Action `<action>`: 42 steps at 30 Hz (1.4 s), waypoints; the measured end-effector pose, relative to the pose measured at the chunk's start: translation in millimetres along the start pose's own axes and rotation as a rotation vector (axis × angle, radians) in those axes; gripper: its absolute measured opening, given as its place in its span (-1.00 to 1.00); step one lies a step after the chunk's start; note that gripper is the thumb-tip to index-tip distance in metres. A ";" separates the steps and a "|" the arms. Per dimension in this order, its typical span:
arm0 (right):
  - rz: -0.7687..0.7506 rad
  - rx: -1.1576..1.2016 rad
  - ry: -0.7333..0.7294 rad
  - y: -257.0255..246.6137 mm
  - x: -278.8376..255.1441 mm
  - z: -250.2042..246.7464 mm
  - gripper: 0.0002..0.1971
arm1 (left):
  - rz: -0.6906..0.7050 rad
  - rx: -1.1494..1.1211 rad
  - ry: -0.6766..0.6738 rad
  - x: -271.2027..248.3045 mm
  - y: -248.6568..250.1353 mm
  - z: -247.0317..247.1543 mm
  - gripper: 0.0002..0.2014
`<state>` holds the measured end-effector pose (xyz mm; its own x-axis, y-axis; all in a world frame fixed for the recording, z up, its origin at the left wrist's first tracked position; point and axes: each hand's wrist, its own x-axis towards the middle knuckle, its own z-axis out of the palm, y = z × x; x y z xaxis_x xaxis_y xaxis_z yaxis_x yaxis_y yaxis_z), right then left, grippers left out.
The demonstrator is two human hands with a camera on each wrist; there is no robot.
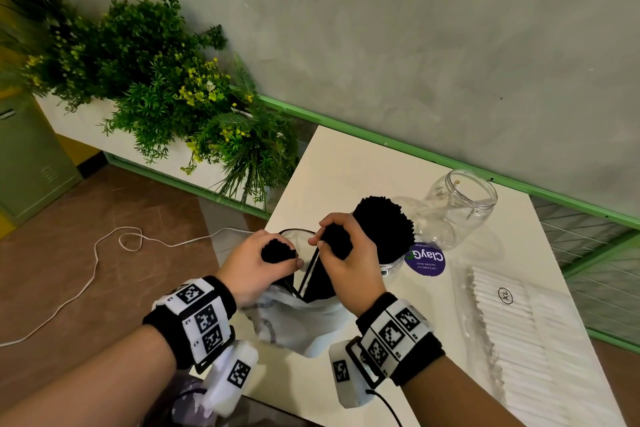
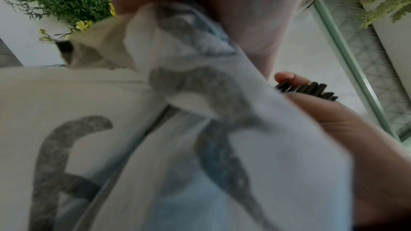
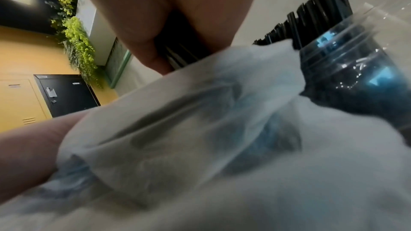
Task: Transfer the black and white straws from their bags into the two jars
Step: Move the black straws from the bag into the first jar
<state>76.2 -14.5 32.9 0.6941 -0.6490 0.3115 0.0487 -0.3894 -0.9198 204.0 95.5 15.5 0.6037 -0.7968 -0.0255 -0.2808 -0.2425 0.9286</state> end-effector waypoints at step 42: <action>-0.241 0.054 0.462 -64.7 40.9 -93.8 -0.60 | 0.014 0.095 -0.034 3.3 -1.1 -4.9 -0.87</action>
<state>34.1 -77.1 127.5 0.2703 -0.7705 0.5773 0.2131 -0.5369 -0.8163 209.9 95.9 16.2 0.5741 -0.8183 -0.0273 -0.3594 -0.2818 0.8896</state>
